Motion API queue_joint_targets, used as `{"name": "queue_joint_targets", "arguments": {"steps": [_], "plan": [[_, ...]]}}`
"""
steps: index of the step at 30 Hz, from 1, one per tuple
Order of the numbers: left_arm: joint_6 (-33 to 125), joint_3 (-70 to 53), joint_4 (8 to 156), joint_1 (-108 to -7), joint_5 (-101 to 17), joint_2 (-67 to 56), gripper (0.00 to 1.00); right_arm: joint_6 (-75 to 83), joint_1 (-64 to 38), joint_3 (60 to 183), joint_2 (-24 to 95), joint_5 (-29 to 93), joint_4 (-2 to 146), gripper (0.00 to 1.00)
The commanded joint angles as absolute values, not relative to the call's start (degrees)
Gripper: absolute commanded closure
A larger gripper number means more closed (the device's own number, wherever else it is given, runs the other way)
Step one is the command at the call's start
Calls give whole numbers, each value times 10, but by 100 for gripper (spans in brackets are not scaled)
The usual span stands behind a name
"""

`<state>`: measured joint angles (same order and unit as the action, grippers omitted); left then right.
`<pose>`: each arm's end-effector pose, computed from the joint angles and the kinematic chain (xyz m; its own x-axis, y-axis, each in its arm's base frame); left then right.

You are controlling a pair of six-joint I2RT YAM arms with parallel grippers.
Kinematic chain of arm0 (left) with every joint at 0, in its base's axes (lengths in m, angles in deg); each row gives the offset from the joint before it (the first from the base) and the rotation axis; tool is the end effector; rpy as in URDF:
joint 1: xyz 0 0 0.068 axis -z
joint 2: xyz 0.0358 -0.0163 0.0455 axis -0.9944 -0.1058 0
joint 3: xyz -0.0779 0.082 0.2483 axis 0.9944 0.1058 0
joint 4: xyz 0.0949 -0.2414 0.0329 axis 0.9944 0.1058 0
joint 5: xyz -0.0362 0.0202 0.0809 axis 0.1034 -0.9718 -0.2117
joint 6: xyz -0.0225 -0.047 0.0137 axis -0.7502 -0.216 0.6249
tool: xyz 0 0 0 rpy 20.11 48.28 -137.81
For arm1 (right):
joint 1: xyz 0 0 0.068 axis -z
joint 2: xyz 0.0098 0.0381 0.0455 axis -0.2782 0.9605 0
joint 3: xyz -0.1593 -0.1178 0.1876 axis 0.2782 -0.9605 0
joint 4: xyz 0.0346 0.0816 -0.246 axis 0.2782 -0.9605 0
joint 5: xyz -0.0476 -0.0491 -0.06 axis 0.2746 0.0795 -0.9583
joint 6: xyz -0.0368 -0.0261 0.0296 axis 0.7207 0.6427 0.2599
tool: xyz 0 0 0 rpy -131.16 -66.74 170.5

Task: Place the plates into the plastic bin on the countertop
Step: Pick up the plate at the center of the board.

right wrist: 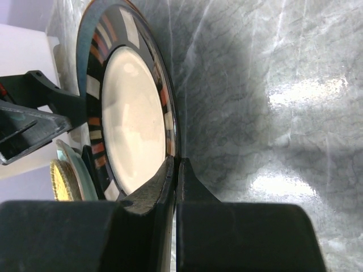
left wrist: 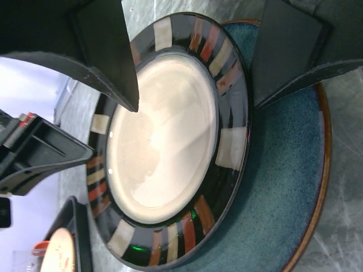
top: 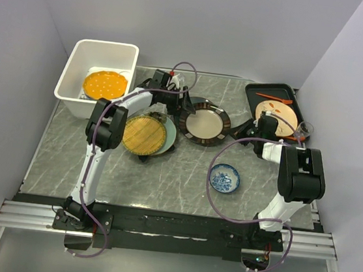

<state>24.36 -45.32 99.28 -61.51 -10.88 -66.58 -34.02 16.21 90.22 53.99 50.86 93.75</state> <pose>0.4830 -0.2236 0.1657 -0.9208 -0.0739 -0.3830 0.2687 0.5916 -0.7601 0.3415 0.0153 0.1503 -0.6498 0.6335 -0.4201 0.1276 0.6357 0.7613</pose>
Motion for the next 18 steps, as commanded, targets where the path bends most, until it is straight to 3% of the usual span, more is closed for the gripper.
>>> {"name": "queue_joint_targets", "arguments": {"steps": [1, 10, 18], "plan": [[218, -456, 955, -607, -23, -664, 24, -326, 159, 903, 551, 516, 948, 99], [245, -499, 1007, -606, 42, -667, 40, -345, 159, 909, 562, 556, 991, 97], [279, -507, 1047, -605, 50, -665, 37, -355, 159, 923, 573, 575, 1008, 96]]}}
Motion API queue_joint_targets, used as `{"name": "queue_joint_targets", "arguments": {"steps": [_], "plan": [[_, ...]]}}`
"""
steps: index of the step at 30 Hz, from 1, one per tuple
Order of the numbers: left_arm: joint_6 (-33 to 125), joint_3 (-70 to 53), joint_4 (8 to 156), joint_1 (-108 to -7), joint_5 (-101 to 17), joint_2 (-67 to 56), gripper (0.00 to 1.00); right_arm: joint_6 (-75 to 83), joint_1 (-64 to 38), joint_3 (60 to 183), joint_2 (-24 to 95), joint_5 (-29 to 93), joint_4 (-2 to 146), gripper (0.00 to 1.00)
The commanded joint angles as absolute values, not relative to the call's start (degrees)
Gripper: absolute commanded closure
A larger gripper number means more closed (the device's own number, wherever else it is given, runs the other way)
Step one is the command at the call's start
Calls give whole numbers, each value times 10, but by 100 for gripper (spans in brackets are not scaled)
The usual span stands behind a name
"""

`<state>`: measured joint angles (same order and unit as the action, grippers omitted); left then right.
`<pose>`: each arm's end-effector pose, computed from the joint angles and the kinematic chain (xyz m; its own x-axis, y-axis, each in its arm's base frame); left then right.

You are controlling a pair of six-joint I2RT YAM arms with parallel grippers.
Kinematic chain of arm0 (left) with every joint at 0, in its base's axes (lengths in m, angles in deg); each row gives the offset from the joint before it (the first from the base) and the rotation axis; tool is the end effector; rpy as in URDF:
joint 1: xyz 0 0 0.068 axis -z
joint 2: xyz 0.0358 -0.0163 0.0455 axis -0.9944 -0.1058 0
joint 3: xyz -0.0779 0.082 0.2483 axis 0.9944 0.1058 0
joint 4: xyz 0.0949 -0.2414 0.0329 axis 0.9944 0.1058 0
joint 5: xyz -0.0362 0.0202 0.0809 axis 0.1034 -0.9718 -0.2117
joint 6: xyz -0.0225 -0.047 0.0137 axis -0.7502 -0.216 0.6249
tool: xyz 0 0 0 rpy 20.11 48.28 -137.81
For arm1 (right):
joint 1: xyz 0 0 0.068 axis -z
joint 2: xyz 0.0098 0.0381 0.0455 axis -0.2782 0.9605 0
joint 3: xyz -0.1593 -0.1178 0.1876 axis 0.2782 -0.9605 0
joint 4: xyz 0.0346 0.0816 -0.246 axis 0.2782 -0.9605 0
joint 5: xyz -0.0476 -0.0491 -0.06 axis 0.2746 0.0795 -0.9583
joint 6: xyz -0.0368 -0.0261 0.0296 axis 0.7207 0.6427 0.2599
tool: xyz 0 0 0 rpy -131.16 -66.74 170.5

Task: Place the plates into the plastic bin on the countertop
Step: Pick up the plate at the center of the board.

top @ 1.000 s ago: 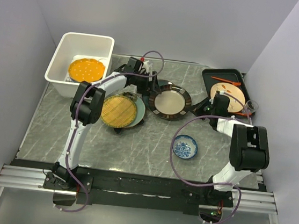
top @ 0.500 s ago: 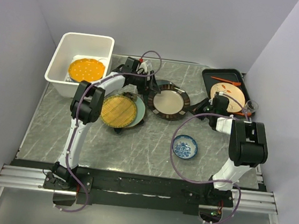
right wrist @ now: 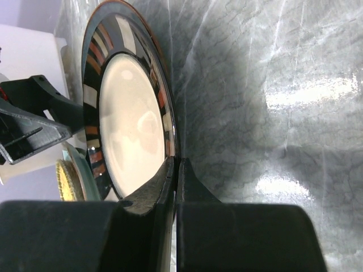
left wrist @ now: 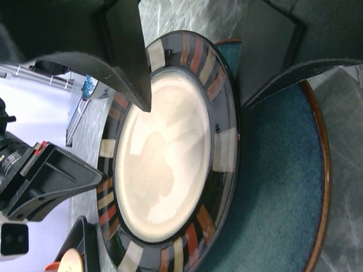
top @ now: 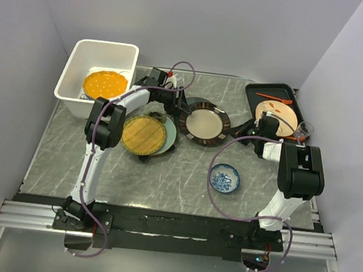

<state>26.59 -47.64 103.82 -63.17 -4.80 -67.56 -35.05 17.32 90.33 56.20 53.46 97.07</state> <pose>0.4870 -0.2116 0.1659 -0.9411 -0.0255 -0.3371 0.2700 0.5432 -0.7950 0.3462 0.0100 0.1439 -0.6507 0.6425 -0.4046 0.1109 0.6076 0.7864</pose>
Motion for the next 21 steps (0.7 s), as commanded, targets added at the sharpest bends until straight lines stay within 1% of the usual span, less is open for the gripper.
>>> {"name": "queue_joint_targets", "arguments": {"steps": [1, 3, 6, 11, 12, 14, 17, 18, 20, 21], "plan": [[279, -508, 1047, -605, 53, -665, 36, -355, 159, 925, 572, 579, 1007, 97], [282, -510, 1050, -605, 59, -666, 37, -354, 159, 931, 576, 582, 1006, 96], [277, -501, 1039, -603, 63, -660, 41, -358, 157, 937, 576, 587, 1009, 96], [247, -481, 988, -598, 78, -648, 42, -358, 152, 941, 567, 591, 1006, 96], [244, -480, 987, -597, 75, -647, 46, -357, 150, 943, 565, 590, 1005, 96], [240, -478, 981, -595, 70, -644, 49, -355, 148, 946, 556, 589, 997, 96], [237, -471, 975, -594, 67, -638, 59, -354, 147, 949, 550, 589, 992, 96], [237, -472, 976, -594, 65, -637, 69, -354, 147, 950, 548, 588, 992, 96], [244, -477, 988, -594, 60, -637, 81, -352, 146, 950, 546, 588, 991, 96], [245, -480, 993, -594, 53, -638, 94, -353, 147, 949, 546, 588, 991, 96]]}}
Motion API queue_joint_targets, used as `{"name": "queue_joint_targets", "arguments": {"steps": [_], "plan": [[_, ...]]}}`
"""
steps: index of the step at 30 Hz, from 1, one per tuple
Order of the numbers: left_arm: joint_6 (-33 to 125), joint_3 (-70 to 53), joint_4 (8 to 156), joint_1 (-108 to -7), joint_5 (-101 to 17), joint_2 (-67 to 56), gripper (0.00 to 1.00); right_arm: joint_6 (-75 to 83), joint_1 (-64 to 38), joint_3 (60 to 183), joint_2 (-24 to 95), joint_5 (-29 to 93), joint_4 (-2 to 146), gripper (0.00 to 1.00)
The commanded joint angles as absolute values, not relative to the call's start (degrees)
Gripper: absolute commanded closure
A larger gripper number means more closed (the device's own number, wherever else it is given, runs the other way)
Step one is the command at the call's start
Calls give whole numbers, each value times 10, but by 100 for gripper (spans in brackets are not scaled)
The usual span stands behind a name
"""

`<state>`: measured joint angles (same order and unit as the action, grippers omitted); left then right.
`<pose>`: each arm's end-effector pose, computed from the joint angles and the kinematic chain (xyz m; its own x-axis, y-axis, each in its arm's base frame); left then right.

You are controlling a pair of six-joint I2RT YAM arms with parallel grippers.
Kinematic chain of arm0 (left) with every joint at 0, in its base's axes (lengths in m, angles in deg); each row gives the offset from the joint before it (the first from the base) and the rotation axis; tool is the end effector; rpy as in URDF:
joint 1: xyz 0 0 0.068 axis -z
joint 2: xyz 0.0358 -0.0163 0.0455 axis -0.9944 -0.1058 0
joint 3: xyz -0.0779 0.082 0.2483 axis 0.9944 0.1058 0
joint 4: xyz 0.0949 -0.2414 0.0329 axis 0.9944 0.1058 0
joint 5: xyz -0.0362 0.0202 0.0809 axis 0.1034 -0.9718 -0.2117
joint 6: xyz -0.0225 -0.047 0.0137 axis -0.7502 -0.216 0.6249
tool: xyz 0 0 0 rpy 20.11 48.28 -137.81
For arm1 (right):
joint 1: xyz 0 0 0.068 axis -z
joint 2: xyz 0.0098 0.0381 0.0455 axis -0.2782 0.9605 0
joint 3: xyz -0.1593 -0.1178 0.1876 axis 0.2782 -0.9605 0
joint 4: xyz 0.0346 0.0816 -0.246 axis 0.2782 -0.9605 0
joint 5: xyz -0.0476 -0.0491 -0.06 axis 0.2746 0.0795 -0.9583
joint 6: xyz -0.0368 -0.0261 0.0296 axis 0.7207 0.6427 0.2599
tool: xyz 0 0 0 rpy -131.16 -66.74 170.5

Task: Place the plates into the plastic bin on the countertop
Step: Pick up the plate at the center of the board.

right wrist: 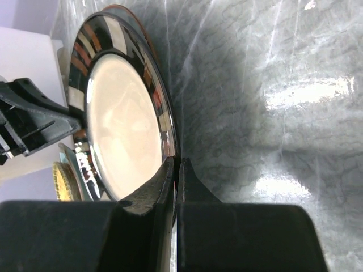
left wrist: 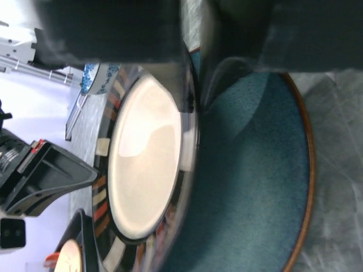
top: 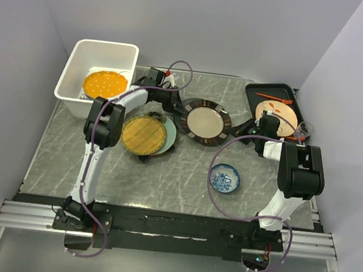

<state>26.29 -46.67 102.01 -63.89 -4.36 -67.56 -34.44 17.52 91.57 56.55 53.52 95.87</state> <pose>0.4895 -0.2056 0.1629 -0.9383 -0.0386 -0.3437 0.2706 0.5368 -0.7991 0.3502 0.0087 0.1460 -0.6524 0.6380 -0.4090 0.1098 0.6136 0.7819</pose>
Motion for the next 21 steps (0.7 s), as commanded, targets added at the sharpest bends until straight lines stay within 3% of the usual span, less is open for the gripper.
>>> {"name": "queue_joint_targets", "arguments": {"steps": [1, 14, 21], "plan": [[249, -483, 998, -594, 49, -638, 99, -354, 147, 948, 545, 587, 991, 96], [269, -470, 1021, -603, -13, -600, 99, -346, 146, 949, 544, 593, 985, 95], [245, -462, 997, -619, 1, -584, 99, -350, 147, 950, 545, 601, 988, 82]]}}
